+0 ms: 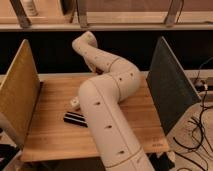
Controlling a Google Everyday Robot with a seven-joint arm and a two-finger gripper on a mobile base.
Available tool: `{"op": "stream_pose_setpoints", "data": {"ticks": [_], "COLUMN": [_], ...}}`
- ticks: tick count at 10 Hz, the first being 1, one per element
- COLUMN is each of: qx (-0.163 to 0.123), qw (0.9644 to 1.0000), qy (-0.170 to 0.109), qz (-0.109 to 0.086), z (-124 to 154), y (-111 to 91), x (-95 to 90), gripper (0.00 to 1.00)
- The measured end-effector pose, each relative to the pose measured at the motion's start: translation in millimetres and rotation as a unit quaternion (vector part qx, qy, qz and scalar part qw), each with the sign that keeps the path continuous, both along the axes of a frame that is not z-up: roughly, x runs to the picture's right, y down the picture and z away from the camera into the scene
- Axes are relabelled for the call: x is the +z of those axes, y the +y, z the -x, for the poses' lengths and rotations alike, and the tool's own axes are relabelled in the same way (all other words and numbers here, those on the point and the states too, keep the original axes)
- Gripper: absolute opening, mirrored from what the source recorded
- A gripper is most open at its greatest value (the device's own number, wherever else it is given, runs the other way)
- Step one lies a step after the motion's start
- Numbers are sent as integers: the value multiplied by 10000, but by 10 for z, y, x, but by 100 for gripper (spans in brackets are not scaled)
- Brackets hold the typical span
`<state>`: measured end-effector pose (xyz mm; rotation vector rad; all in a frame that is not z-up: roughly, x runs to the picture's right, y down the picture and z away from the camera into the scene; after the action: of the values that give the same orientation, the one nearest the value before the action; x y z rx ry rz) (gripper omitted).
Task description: Place the pepper in the ceramic bowl
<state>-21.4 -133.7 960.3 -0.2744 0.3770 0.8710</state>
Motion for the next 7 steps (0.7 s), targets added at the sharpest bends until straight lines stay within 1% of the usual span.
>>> {"op": "stream_pose_setpoints", "data": {"ticks": [1, 3, 5, 7], "qx": [217, 619, 1023, 1244], "qw": [9996, 9966, 9910, 9875], "qy": [197, 549, 856, 954], "qz": [1, 29, 84, 144], "z": [-254, -695, -1095, -1218], "y": [27, 189, 500, 759], "x": [-69, -226, -424, -535], "gripper": [0, 0, 0, 0]}}
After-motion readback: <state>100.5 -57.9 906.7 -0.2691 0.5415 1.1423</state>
